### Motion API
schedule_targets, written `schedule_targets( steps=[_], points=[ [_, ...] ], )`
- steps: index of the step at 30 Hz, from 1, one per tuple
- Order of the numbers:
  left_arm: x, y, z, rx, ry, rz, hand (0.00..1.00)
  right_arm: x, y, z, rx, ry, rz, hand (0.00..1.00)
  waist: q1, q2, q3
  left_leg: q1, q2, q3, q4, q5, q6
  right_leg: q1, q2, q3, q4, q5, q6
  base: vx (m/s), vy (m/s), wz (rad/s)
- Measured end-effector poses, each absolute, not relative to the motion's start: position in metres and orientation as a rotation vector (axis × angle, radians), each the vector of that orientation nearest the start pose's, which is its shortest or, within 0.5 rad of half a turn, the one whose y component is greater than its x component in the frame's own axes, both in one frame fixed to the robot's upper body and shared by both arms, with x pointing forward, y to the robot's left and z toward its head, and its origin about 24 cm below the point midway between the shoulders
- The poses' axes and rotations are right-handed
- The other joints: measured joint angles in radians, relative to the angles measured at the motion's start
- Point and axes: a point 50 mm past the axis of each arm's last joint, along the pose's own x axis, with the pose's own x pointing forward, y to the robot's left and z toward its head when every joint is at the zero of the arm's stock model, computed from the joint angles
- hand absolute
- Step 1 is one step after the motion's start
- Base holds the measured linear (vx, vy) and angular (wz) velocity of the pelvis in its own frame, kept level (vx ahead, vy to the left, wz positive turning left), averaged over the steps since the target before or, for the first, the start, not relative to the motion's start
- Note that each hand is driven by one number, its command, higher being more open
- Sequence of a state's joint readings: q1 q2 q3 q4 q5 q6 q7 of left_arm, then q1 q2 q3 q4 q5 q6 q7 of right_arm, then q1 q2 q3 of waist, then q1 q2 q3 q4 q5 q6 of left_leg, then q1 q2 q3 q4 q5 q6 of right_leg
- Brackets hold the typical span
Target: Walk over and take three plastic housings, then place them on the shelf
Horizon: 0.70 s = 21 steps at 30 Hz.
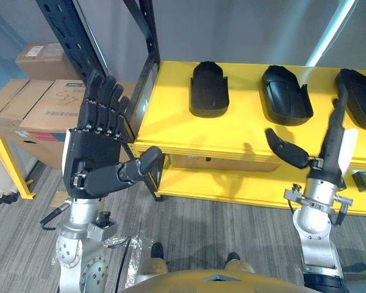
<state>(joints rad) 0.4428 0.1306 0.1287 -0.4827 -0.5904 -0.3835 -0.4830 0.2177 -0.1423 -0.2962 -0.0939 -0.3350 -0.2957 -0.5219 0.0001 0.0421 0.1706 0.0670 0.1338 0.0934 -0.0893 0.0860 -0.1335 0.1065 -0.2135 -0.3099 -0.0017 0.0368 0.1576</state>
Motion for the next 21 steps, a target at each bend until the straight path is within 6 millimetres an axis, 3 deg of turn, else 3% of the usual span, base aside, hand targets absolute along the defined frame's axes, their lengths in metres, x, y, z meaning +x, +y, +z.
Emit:
schedule_targets(
  steps=[5, 10, 12, 15, 17, 20, 21],
  points=[
    [0.126, 0.232, 0.054, -0.453, -0.398, -0.277, 1.0, 0.124, -0.312, 0.001, -0.43, 0.09, -1.056, 1.0, -0.007, 0.029, -0.036, 0.0, 0.003, 0.001, 0.0, -0.002, -0.002, 0.0, 0.004, -0.001, -0.003, 0.003, -0.006, 0.03, -0.012, 0.0],
    [0.1, 0.281, 0.019, -0.61, -0.476, -0.034, 1.0, 0.084, -0.317, -0.052, -0.34, 0.377, -1.167, 1.0, -0.004, 0.021, -0.043, 0.016, 0.011, 0.006, 0.0, -0.004, -0.005, 0.012, 0.012, 0.004, 0.0, -0.001, -0.011, -0.02, -0.017, -0.05],
    [0.085, 0.292, -0.022, -0.745, -0.322, 0.143, 1.0, 0.068, -0.31, -0.079, -0.242, 0.535, -1.163, 1.0, 0.0, 0.02, -0.067, 0.029, 0.011, 0.003, 0.0, -0.01, -0.004, 0.027, 0.011, -0.003, 0.001, -0.017, -0.016, -0.03, -0.009, 0.03],
    [0.066, 0.283, -0.071, -0.864, 0.01, 0.283, 1.0, 0.056, -0.298, -0.105, -0.063, 0.687, -1.084, 1.0, 0.002, 0.014, -0.074, 0.028, 0.011, -0.002, 0.0, -0.023, -0.003, 0.036, 0.011, -0.017, 0.001, -0.022, -0.014, -0.05, -0.002, 0.15],
    [0.043, 0.258, -0.113, -0.917, 0.396, 0.353, 1.0, 0.047, -0.279, -0.132, 0.107, 0.859, -0.957, 1.0, 0.0, -0.002, -0.073, 0.021, 0.012, 0.001, 0.0, -0.03, -0.004, 0.035, 0.011, -0.017, -0.002, -0.027, -0.009, -0.06, 0.007, 0.17],
    [0.022, 0.234, -0.145, -0.909, 0.776, 0.477, 1.0, 0.038, -0.25, -0.157, 0.288, 1.056, -0.798, 1.0, 0.003, -0.021, -0.072, 0.014, 0.011, 0.009, 0.0, -0.03, -0.004, 0.034, 0.011, -0.015, -0.004, -0.035, -0.006, -0.05, 0.012, 0.16],
    [0.021, 0.232, -0.149, -0.89, 0.828, 0.507, 1.0, 0.039, -0.245, -0.16, 0.315, 1.081, -0.768, 1.0, 0.004, -0.021, -0.071, 0.012, 0.011, 0.01, 0.0, -0.03, -0.004, 0.035, 0.011, -0.014, -0.007, -0.035, -0.006, -0.02, 0.009, 0.09]
  ],
)
